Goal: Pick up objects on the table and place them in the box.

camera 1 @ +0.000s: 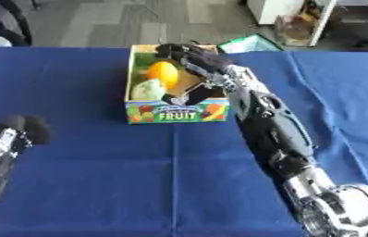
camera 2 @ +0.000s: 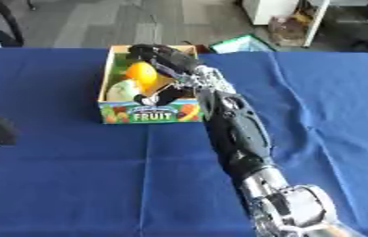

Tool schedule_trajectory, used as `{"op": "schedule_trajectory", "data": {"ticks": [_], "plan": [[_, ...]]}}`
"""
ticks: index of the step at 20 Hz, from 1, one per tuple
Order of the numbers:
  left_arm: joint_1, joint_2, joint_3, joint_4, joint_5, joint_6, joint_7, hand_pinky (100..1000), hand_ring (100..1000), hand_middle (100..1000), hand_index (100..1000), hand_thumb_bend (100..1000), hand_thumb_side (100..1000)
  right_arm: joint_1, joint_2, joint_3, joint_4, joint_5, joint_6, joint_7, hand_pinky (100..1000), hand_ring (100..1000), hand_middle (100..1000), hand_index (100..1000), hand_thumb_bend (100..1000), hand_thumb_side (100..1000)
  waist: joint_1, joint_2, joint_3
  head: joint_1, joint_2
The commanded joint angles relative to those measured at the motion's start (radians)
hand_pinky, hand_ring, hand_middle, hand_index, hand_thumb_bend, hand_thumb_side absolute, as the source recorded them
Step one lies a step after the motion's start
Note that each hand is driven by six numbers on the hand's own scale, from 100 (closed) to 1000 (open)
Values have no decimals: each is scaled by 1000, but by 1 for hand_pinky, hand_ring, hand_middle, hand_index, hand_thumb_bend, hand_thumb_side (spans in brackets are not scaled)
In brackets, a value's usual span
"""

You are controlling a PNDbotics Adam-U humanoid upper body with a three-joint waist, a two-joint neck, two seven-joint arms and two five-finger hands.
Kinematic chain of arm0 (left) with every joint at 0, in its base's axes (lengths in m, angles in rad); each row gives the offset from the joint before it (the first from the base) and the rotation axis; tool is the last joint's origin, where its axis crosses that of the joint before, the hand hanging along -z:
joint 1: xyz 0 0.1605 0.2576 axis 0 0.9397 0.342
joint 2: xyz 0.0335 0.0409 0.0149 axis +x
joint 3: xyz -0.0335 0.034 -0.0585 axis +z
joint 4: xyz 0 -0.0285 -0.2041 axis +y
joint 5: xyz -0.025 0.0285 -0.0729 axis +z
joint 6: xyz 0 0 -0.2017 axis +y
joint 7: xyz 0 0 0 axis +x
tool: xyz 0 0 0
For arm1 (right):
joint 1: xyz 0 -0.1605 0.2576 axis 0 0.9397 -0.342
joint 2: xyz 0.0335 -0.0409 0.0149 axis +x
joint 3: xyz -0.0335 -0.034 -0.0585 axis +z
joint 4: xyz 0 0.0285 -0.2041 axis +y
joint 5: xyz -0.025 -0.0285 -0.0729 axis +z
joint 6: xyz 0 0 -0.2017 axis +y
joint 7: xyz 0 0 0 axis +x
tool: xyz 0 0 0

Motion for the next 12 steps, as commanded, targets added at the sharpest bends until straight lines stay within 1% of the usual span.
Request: {"op": "schedule_trajectory", "data": {"ticks": [1, 2, 3, 6, 7, 8, 10, 11, 12], "plan": [[-3, 23, 25, -15, -1, -6, 20, 703, 683, 614, 704, 100, 708, -31, -59, 0, -8, -88, 2, 1, 947, 904, 899, 909, 225, 201, 3, -22, -9, 11, 4], [0, 32, 34, -17, 2, -9, 30, 703, 685, 614, 704, 100, 700, -35, -78, 2, 0, -140, 2, 2, 942, 885, 875, 890, 143, 134, 3, -28, -16, 14, 5], [2, 42, 44, -19, 6, -13, 42, 703, 686, 616, 705, 100, 684, -40, -101, 4, 7, -207, -4, 4, 926, 851, 833, 854, 100, 100, 3, -35, -21, 19, 5], [15, 86, 80, -31, 13, -29, 86, 705, 698, 625, 707, 100, 639, -33, -198, 11, 15, -472, -38, 18, 910, 812, 784, 806, 100, 100, 2, -55, -34, 30, 5], [23, 103, 94, -35, 14, -36, 104, 708, 704, 630, 708, 100, 618, -23, -236, 12, 13, -561, -36, 30, 901, 799, 771, 794, 100, 220, 2, -61, -38, 35, 5], [36, 123, 114, -38, 13, -44, 128, 706, 707, 634, 709, 100, 602, -7, -280, 7, 7, -650, -22, 40, 899, 792, 759, 788, 100, 100, 2, -69, -42, 41, 5], [68, 165, 162, -43, -1, -59, 191, 706, 720, 649, 713, 100, 572, 38, -370, -10, -12, -818, 27, 60, 893, 772, 736, 767, 100, 100, 0, -83, -53, 49, 5], [84, 183, 183, -45, -4, -65, 224, 706, 729, 656, 716, 100, 554, 62, -409, -20, -21, -891, 56, 73, 893, 762, 725, 753, 100, 324, -2, -89, -59, 53, 5], [104, 204, 212, -44, -13, -71, 264, 707, 732, 664, 721, 100, 537, 94, -455, -37, -24, -943, 98, 72, 892, 755, 714, 745, 100, 199, -4, -96, -68, 57, 5]]}}
